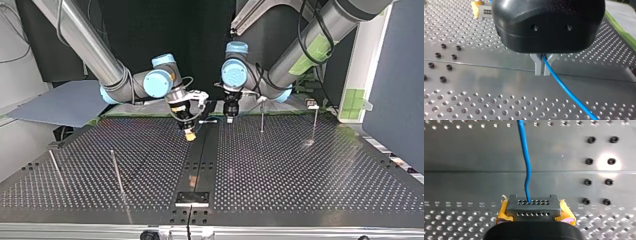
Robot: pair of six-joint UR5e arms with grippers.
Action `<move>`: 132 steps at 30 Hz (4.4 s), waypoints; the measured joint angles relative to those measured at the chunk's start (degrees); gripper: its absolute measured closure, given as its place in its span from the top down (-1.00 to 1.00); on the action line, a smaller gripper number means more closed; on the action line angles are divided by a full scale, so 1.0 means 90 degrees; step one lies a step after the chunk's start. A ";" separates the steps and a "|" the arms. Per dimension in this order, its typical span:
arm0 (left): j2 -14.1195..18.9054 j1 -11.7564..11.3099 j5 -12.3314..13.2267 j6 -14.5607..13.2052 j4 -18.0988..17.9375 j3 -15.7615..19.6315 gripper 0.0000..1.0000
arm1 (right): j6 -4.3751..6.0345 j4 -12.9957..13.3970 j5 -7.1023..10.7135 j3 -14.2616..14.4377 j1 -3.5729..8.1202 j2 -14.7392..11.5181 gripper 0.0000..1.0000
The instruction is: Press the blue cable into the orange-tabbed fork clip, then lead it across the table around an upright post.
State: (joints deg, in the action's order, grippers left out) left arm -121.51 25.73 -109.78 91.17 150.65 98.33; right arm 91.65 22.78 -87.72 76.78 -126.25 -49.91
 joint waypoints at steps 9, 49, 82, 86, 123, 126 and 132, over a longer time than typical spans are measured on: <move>0.0174 0.0056 -0.0013 0.0091 0.0277 -0.0236 -1.00 | 0.0019 -0.0068 -0.0012 0.0001 0.0045 -0.0305 -1.00; 0.0804 0.0319 -0.0031 0.0367 0.1295 -0.1311 -1.00 | 0.0130 -0.0167 -0.0033 -0.0003 0.0186 -0.1364 -1.00; 0.0998 0.0558 -0.0221 0.0504 0.2209 -0.2585 -1.00 | 0.0188 -0.0167 -0.0036 -0.0009 0.0571 -0.2159 -1.00; 0.0997 0.0567 -0.0201 0.0534 0.2323 -0.2717 -1.00 | 0.0222 -0.0167 -0.0030 -0.0009 0.0643 -0.2292 -1.00; 0.0941 0.0570 0.0445 0.0977 0.3176 -0.3671 -1.00 | 0.0243 -0.0483 -0.0088 -0.0002 0.1240 -0.2593 -1.00; 0.0940 0.0573 0.0445 0.0975 0.3202 -0.3671 -1.00 | 0.0245 -0.0501 -0.0088 0.0011 0.1263 -0.2595 -1.00; 0.0933 0.0582 0.0454 0.0973 0.3248 -0.3670 -1.00 | 0.0245 -0.0514 -0.0087 0.0043 0.1321 -0.2596 -1.00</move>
State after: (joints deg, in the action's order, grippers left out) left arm -113.11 30.97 -105.69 99.93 179.88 65.30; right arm 93.85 18.16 -88.51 77.17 -114.36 -73.27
